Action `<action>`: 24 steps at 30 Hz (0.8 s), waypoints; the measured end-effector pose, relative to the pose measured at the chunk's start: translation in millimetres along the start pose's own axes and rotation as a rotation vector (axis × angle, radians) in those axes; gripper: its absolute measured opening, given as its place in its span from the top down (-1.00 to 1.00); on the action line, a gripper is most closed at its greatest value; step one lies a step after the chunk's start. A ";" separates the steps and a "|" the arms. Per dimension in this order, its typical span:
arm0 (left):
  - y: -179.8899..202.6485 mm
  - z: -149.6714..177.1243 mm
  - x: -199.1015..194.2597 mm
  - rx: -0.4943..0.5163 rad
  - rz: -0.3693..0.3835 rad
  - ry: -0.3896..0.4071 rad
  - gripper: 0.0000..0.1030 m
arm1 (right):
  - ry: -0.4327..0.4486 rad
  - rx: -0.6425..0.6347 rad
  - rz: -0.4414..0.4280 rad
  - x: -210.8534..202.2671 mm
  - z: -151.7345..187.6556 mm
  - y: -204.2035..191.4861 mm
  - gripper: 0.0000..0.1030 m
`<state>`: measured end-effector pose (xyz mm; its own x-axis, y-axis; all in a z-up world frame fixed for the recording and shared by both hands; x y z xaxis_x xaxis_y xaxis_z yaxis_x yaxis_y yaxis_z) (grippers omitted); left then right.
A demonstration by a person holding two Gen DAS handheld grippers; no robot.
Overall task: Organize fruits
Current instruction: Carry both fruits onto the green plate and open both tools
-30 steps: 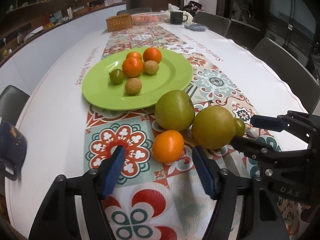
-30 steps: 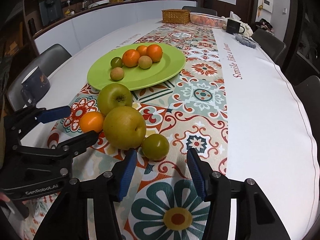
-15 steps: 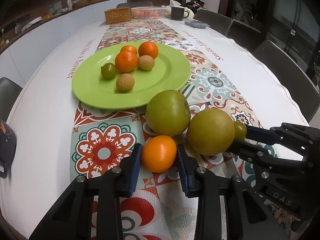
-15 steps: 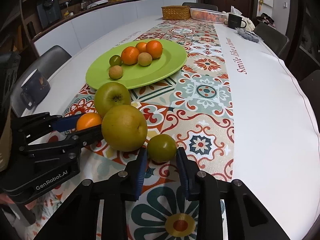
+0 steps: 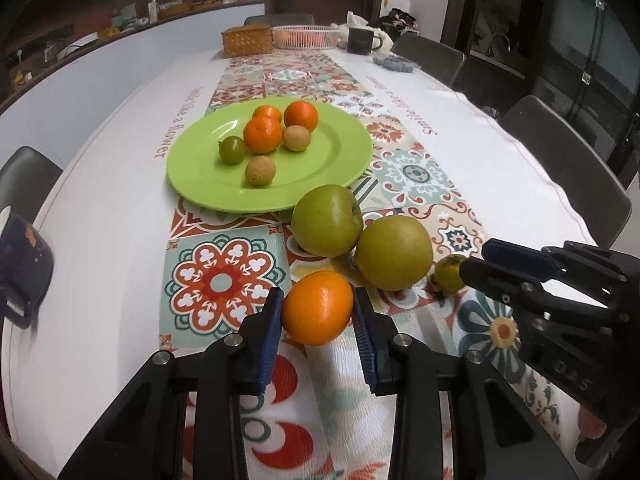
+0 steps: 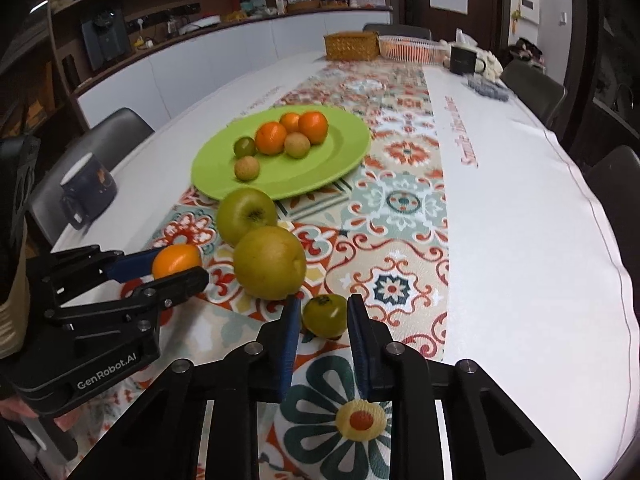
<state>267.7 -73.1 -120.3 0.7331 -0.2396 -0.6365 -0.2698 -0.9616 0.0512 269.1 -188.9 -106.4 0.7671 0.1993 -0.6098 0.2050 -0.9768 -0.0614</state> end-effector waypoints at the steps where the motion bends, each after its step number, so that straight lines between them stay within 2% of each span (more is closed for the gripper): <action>1: -1.5 0.6 -3.8 -0.006 -0.006 0.003 0.33 | -0.003 0.007 -0.012 -0.6 1.1 -0.3 0.51; 4: -3.8 5.0 -10.9 -0.006 -0.017 0.004 0.33 | -0.001 0.026 -0.005 -3.1 3.3 1.1 0.45; 5: -4.5 6.5 -12.2 -0.006 -0.018 0.003 0.33 | -0.004 0.017 -0.003 -2.5 3.8 0.2 0.29; 7: -5.7 9.8 -13.6 -0.013 -0.022 -0.003 0.33 | -0.006 0.003 0.009 -0.5 4.5 -0.1 0.14; 19: -6.1 11.5 2.9 -0.007 -0.032 -0.026 0.33 | -0.062 0.012 0.012 25.2 13.6 7.9 0.15; 21: -5.8 11.7 5.3 -0.004 -0.034 -0.028 0.33 | -0.057 0.006 0.011 24.9 13.7 7.1 0.25; 22: -5.7 11.6 6.2 -0.004 -0.033 -0.029 0.33 | -0.058 0.003 0.009 24.8 14.2 6.6 0.38; 24: -4.7 11.6 7.6 -0.002 -0.029 -0.032 0.33 | -0.059 0.006 0.005 24.3 14.4 6.5 0.39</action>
<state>267.3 -68.8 -134.3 0.7202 -0.2072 -0.6621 -0.2474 -0.9683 0.0339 280.3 -191.5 -133.0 0.7308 0.1895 -0.6558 0.1972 -0.9783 -0.0630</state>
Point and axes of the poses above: each gripper's, at about its wrist camera, not at the fingertips, and x roughly the way its jaws point, y to its right, z to its underside, the point moved 7 cm from there along x, roughly the way its jaws point, and after that the axes turned 13 degrees about y, right-handed, at the moved point
